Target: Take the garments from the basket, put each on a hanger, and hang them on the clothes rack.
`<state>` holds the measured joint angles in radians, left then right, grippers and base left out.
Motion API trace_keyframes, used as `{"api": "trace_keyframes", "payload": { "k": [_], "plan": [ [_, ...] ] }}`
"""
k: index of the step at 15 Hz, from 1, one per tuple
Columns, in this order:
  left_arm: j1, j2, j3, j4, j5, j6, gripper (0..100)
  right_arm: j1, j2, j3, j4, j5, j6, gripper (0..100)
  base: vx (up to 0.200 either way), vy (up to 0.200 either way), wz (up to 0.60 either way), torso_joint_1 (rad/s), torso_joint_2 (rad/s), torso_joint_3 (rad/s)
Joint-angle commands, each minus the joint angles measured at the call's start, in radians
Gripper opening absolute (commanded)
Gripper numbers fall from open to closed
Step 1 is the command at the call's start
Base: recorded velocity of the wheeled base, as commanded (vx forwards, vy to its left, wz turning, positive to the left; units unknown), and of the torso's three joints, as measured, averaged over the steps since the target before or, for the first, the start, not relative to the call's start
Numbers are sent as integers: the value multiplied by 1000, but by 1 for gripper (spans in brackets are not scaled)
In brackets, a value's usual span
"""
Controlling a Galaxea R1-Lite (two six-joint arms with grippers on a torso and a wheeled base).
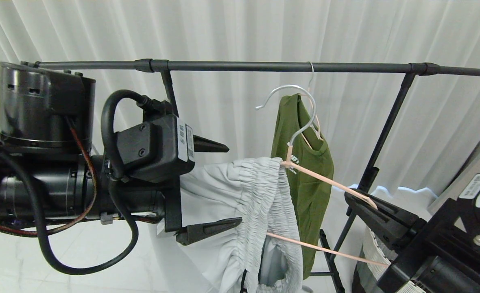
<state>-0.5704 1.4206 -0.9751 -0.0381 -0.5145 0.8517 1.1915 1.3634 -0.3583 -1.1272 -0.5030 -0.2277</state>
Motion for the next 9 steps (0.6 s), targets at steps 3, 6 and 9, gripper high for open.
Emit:
{"api": "trace_keyframes", "payload": {
  "k": [3,6,9],
  "plan": [
    [0,7,13,0,1,0,100,0,0,-2,0,0,-13,0,0,0,0,0,0,0],
    [0,9,13,0,1,0,0,0,-6,-4,0,8,-39,0,0,0,0,0,0,0],
    [1,14,32,0,1,1,0,0,-9,-8,0,20,-41,0,0,0,0,0,0,0]
  ]
}}
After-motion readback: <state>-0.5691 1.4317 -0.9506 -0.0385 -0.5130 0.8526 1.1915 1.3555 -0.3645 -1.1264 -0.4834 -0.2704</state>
